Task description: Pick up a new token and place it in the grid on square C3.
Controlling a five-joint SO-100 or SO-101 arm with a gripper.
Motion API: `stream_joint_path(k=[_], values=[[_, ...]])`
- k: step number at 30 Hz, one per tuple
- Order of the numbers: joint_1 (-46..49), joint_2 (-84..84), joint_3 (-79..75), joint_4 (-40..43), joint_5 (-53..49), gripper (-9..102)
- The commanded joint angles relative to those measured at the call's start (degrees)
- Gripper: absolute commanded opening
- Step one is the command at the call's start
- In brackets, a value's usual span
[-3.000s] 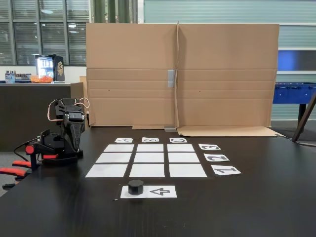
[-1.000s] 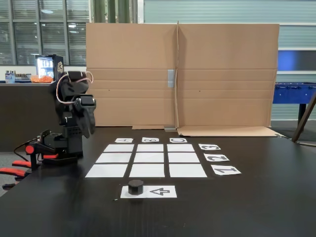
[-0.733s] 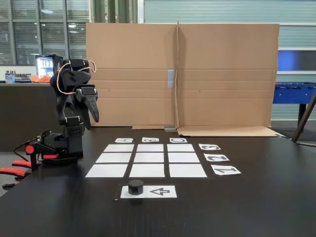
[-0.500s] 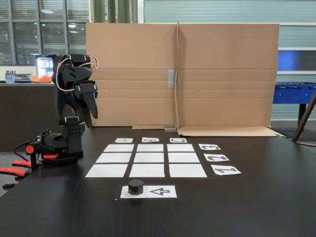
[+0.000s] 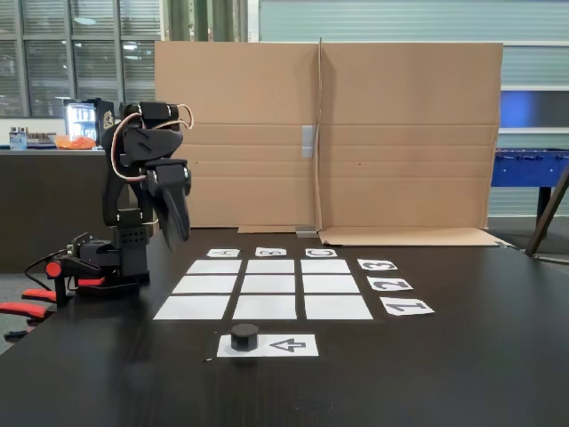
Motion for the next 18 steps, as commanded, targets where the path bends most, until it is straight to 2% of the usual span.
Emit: stream_joint_path(k=[1, 4, 7, 18], values=[[0.00, -3.16, -5.01, 0.44, 0.44, 33], [-0.53, -5.89, -7.12, 0.18, 0.44, 34], [-1.23, -8.44, -10.02, 0.44, 0.53, 41], [-3.96, -18.98, -19.16, 1.76, 2.64, 42]])
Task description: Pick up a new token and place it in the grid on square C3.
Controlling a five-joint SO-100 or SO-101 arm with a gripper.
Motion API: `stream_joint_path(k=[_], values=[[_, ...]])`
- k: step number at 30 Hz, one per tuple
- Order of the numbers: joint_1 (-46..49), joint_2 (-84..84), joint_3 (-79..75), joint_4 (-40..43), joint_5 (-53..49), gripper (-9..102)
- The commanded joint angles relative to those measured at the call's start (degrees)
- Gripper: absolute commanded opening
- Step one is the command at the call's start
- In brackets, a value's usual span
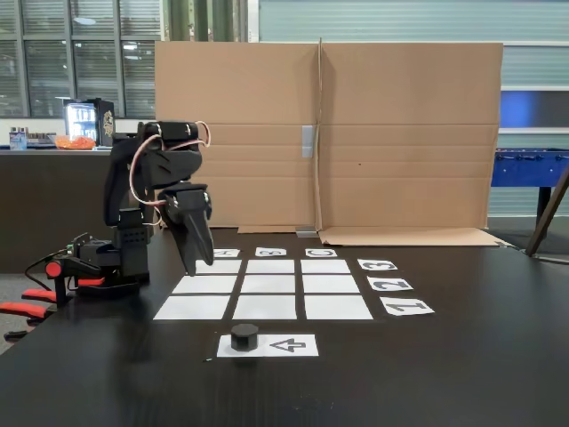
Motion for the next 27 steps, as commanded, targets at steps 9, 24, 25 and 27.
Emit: stream_joint_path(k=[9, 24, 25, 27], values=[[-4.22, -10.90, -14.50, 3.43, 2.37, 44], [-8.61, -23.82, -28.13, 6.15, 7.21, 46], [-8.88, -24.43, -28.30, 5.98, 7.38, 46], [-9.49, -25.49, -28.56, 5.80, 7.65, 46]])
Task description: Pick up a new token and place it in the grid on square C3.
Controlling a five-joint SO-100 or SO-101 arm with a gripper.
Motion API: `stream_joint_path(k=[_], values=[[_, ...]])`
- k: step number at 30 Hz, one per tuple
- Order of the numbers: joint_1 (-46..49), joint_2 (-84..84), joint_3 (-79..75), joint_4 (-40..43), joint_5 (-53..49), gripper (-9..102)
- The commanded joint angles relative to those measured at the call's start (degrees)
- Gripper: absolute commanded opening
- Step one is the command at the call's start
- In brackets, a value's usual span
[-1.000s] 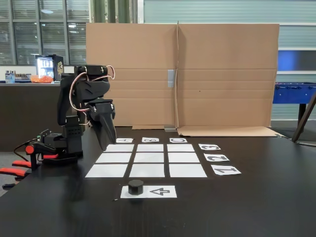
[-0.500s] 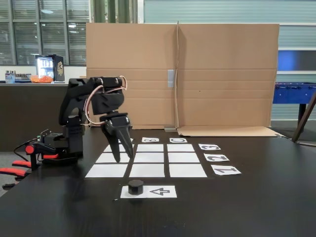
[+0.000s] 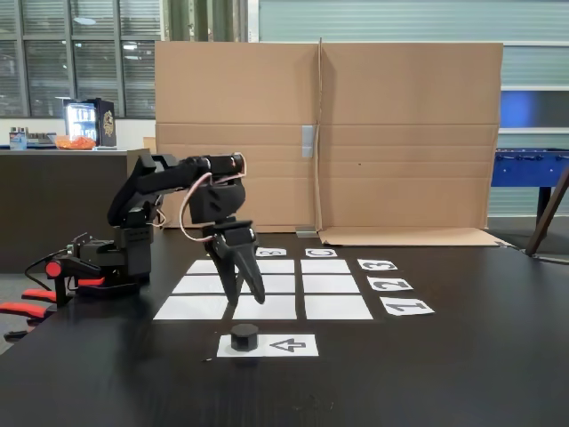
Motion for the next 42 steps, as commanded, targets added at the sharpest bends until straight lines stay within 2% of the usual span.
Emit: stream_joint_path(k=[1, 10, 26, 42], values=[[-1.32, -0.44, -2.46, -0.26, 0.79, 46], [-2.64, -2.64, -3.08, 0.26, 2.02, 47], [0.44, -4.66, -3.08, 1.41, 6.06, 52], [1.23, -7.82, -5.01, 1.32, 5.98, 52]])
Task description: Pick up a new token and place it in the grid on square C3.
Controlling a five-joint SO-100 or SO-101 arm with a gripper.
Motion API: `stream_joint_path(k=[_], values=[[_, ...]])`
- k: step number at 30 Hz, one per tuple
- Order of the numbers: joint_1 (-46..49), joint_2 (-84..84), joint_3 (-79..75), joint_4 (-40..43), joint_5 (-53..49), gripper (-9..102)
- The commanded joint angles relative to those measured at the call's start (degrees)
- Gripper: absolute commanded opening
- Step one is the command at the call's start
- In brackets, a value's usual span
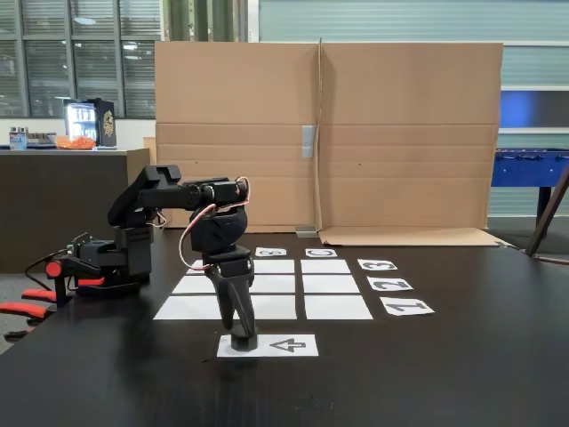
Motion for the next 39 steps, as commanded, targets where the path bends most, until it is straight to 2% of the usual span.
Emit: stream_joint_path(k=[1, 21, 24, 30, 39], values=[[0.00, 0.18, -2.29, 0.26, 0.26, 52], [-1.41, -1.32, -2.99, 0.26, -1.05, 52], [-1.41, -1.49, -2.99, 0.18, -1.32, 42], [-1.41, -1.67, -2.99, -0.26, -2.29, 2], [-1.41, -1.67, -2.99, -0.26, -3.52, 0]])
